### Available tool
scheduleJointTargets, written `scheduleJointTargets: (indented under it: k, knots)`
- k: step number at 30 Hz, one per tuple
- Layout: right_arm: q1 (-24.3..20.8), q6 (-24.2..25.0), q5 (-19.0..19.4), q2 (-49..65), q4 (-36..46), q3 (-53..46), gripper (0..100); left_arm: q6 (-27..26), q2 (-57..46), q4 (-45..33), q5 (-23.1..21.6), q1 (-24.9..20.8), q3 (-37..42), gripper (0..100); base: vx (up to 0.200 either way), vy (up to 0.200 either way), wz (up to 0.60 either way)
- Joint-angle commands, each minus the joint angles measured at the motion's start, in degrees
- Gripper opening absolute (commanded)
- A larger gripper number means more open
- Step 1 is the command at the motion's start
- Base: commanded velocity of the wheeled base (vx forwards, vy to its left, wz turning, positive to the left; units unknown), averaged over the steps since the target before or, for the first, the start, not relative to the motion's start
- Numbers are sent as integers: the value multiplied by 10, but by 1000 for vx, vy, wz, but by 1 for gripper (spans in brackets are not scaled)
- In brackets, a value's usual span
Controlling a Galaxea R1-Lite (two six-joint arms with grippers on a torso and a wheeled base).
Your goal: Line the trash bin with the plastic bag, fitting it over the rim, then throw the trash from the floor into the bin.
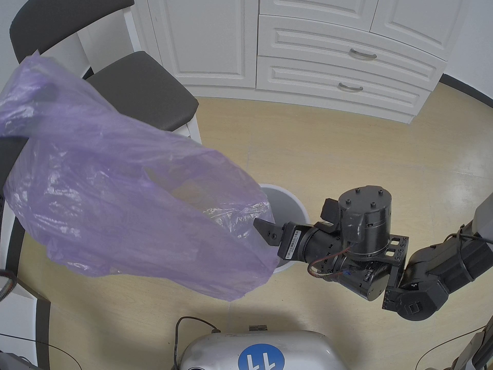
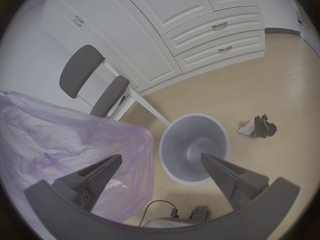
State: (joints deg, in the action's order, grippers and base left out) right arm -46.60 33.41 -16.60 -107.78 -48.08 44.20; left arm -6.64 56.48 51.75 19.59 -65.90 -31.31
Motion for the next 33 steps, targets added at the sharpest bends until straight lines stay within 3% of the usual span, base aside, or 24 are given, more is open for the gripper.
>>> scheduleJointTargets:
  k: [1, 8, 9, 12, 18, 21, 26, 33]
  knots:
    - [-9, 2, 1, -29, -4, -1, 100, 4, -1, 1, 0, -10, -8, 0, 0, 0, 0]
    - [-16, -11, 11, -38, 4, -30, 100, 7, -7, 2, 0, -28, -18, 0, 0, 0, 0]
    - [-20, -34, 36, -29, -5, -58, 100, 7, -12, 1, 0, -30, -17, 0, 0, 0, 0]
    - [-20, -47, 54, -3, -6, -69, 100, 7, -14, 1, 0, -33, -17, 0, 0, 0, 0]
    - [-3, -46, 56, 13, -29, -68, 100, 8, -15, 1, 1, -47, -17, 0, 0, 0, 0]
    - [9, -45, 61, -2, -71, -72, 100, 8, -15, 1, 1, -61, -15, 0, 0, 0, 0]
    - [46, -45, 130, -74, -200, -99, 100, 31, -15, -7, 2, -99, -17, 0, 0, 0, 0]
    - [58, -51, 145, -100, -321, -137, 100, 31, -15, -9, 2, -99, -17, 0, 0, 0, 0]
